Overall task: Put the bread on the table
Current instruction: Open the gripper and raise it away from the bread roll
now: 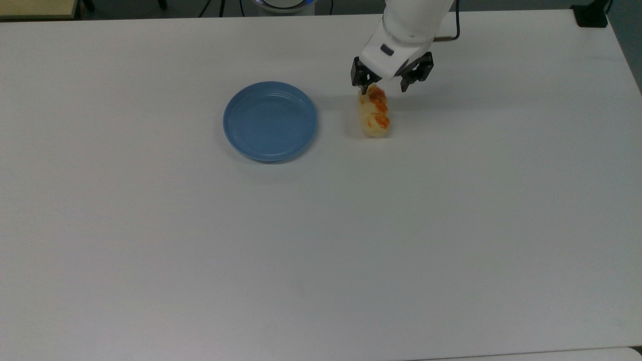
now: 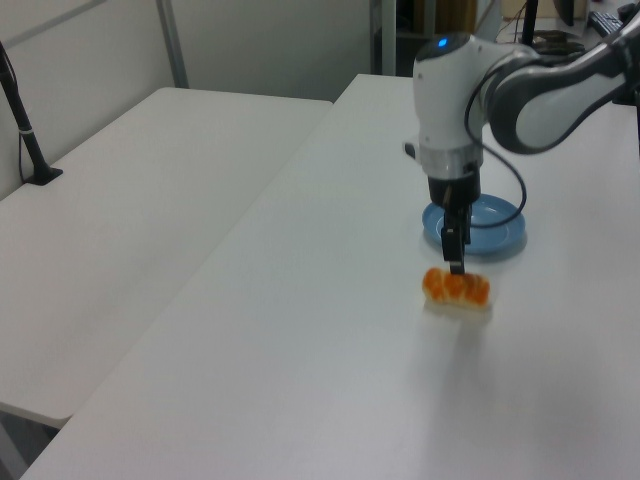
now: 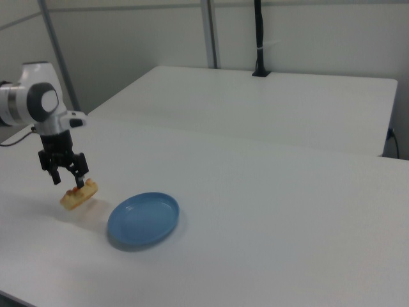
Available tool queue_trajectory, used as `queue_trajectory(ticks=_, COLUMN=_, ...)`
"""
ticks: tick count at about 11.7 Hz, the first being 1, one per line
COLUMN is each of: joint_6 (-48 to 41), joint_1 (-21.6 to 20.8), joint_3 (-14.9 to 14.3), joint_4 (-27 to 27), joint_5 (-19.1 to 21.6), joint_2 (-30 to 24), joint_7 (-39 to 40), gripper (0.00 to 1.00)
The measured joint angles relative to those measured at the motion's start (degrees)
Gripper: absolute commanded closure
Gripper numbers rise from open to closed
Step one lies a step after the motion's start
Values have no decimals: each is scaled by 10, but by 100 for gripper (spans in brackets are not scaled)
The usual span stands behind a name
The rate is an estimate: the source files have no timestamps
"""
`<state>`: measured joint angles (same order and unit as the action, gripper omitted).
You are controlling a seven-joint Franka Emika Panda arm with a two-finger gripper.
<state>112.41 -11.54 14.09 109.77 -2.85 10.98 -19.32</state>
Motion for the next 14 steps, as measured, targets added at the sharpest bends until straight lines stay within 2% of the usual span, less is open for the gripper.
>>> queue_trajectory(ticks=4, joint_6=18, joint_1=0, joint_3=3, joint_4=16, joint_5=0, joint_2=30, joint_7=-24, gripper=0)
queue_trajectory(ticks=8, joint_6=4, joint_1=15, joint_3=3, joint_4=-26, joint_5=-1, joint_2=-18, joint_7=-28, gripper=0)
queue_trajectory(ticks=11, joint_6=-107, joint_1=54, joint_3=-2, joint_4=-103, joint_5=-4, joint_2=-66, joint_7=-13, gripper=0)
queue_trajectory(ticks=14, joint_6=-204, joint_1=64, joint_3=-48, joint_4=-175, joint_5=-4, joint_2=-89, joint_7=40, gripper=0)
